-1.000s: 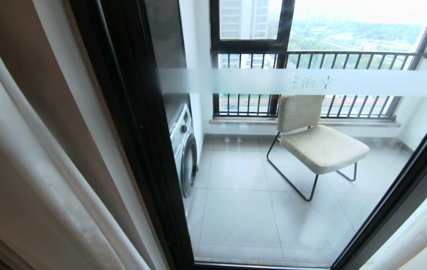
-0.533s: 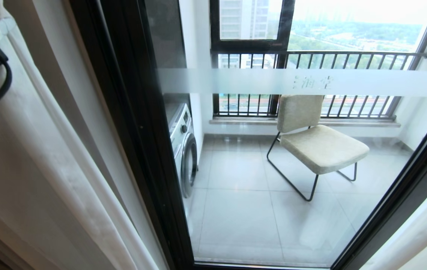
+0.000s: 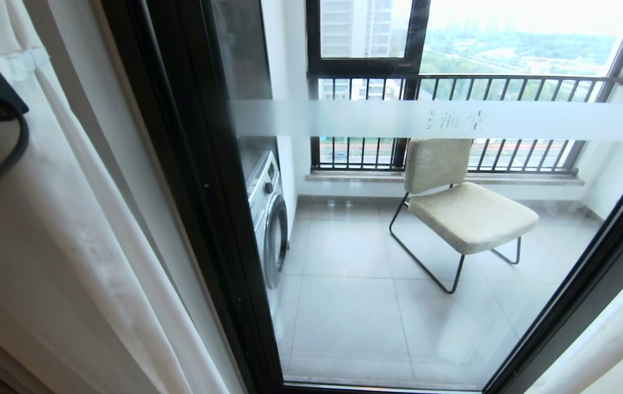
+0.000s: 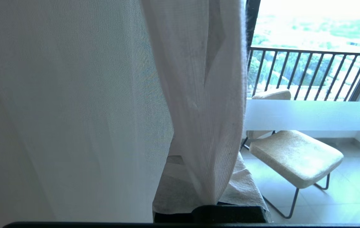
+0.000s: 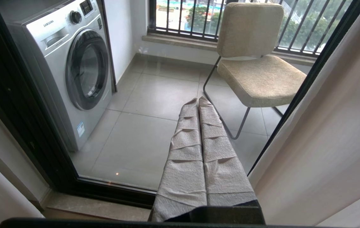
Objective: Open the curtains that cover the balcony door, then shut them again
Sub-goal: Close the inner curtains on both sides
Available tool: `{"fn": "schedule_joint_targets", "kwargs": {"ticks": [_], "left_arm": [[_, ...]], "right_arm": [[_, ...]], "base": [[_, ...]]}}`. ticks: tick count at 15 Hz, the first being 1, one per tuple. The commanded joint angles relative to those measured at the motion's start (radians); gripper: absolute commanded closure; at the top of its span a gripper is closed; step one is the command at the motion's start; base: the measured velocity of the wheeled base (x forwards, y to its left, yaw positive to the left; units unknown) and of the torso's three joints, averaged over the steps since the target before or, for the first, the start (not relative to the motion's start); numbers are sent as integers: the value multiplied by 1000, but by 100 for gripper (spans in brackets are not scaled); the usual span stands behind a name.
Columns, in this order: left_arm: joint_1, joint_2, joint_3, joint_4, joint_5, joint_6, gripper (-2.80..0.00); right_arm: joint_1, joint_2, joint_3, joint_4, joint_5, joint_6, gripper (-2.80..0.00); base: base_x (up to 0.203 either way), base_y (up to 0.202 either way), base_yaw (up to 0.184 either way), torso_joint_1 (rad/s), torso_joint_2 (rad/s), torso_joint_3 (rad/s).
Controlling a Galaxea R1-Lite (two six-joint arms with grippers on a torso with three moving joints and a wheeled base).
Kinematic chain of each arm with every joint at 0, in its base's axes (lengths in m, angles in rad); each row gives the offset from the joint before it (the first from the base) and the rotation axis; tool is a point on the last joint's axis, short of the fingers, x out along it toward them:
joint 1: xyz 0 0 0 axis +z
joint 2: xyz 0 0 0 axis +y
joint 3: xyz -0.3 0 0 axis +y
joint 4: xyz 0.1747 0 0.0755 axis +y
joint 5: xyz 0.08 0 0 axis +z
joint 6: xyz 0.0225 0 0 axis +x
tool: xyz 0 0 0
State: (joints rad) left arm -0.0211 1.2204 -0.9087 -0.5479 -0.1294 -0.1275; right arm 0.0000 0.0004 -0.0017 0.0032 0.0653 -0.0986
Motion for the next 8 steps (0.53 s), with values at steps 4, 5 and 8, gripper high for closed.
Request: {"fn": "schedule_joint_targets", "kwargs": {"ticks": [4,5,8], "left_arm": [[-19,-6,19,-4,-1,-1,0],[-23,-6,19,-4,-1,-1,0],[-47,-6,19,-3,2,-1,0]], "right_arm": [[0,0,0,0,1,-1,0],[0,0,0,0,2,-1,0],[0,0,0,0,1,-1,0]], "base": [[0,0,0,0,0,0],[0,0,0,0,0,0],[0,0,0,0,0,0]]}}
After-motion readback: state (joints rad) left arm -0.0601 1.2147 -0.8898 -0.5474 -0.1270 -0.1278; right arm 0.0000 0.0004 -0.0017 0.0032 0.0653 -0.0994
